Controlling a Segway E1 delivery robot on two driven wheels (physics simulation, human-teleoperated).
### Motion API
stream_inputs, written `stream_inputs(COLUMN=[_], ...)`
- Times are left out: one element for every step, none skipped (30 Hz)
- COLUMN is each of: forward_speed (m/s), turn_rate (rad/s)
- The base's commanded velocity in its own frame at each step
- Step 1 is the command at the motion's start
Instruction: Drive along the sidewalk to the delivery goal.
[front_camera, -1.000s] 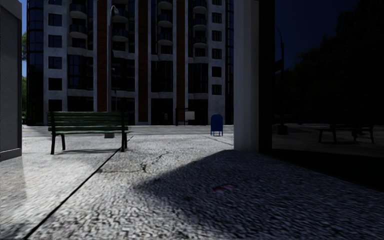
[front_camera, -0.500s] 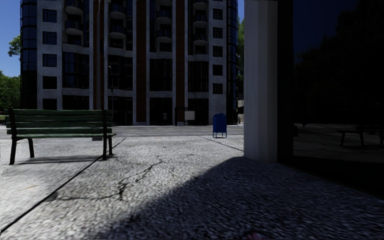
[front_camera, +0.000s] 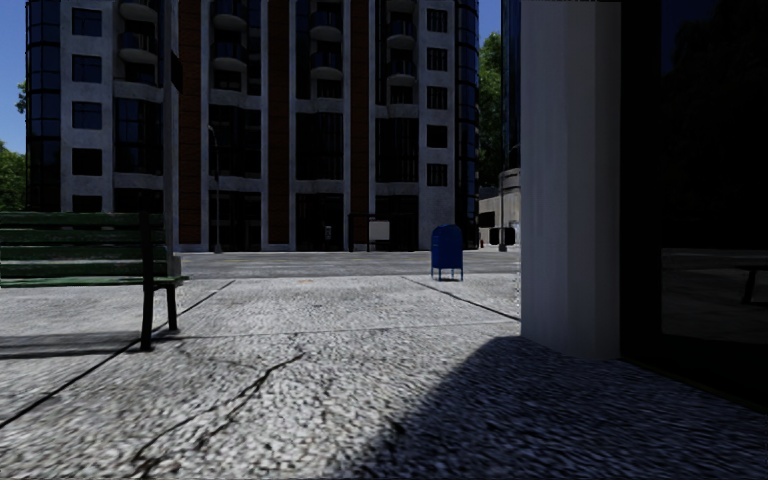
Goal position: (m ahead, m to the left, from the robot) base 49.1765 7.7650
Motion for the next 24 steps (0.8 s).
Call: stream_inputs(forward_speed=[2.00,2.00,2.00,2.00,2.00,2.00,2.00,2.00,2.00,2.00,2.00,2.00,2.00,2.00,2.00,2.00,2.00,2.00,2.00,2.00,2.00,2.00,2.00,2.00], turn_rate=[0.00,0.00,0.00,0.00,0.00,0.24,0.24,0.48,0.58,0.61,0.51,0.06,0.00,0.00,0.00,0.00,0.00,0.00,0.00,0.00,0.00,0.00,0.00,0.00])
